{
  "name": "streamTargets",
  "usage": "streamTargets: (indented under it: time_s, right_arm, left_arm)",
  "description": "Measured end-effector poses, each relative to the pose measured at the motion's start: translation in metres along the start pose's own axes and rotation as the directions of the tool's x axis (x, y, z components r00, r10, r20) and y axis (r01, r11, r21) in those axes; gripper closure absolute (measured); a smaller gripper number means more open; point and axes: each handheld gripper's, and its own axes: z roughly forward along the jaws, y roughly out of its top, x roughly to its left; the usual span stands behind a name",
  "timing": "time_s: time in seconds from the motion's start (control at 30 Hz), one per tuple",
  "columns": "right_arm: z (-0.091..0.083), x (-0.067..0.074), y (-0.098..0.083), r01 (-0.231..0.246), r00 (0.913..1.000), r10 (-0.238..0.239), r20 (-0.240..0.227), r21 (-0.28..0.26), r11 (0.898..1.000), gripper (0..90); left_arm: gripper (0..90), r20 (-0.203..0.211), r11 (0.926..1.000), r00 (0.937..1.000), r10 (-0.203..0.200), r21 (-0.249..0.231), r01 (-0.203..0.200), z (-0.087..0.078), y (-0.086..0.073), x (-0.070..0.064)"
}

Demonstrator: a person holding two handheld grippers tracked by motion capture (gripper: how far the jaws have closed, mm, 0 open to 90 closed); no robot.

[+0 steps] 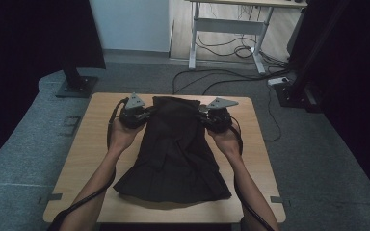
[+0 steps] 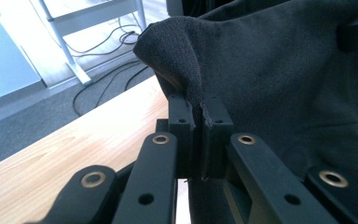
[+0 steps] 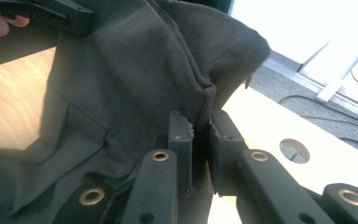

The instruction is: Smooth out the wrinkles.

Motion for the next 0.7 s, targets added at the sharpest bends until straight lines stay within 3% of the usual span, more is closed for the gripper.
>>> streamTargets:
  time_s: [0.2, 0.4, 0.7]
  right_arm:
    - [-0.008, 0.011, -0.016, -0.004, 0.9998, 0.004, -0.020, -0.003, 1.000, 82.2]
    - [-0.012, 0.023, -0.033, -0.015, 0.9981, 0.014, -0.060, -0.007, 1.000, 82.7]
    - [-0.026, 0.051, -0.058, -0.022, 0.9894, 0.026, -0.143, 0.027, 0.999, 83.0]
  left_arm:
    - [84.6, 0.000, 0.9998, 0.9998, 0.018, -0.004, -0.018, -0.006, -0.013, -0.013]
    - [84.6, 0.047, 0.9998, 0.9988, -0.013, -0.011, 0.013, -0.018, -0.033, -0.020]
    - [84.4, 0.096, 1.0000, 0.9954, 0.001, -0.003, -0.001, -0.042, -0.066, -0.041]
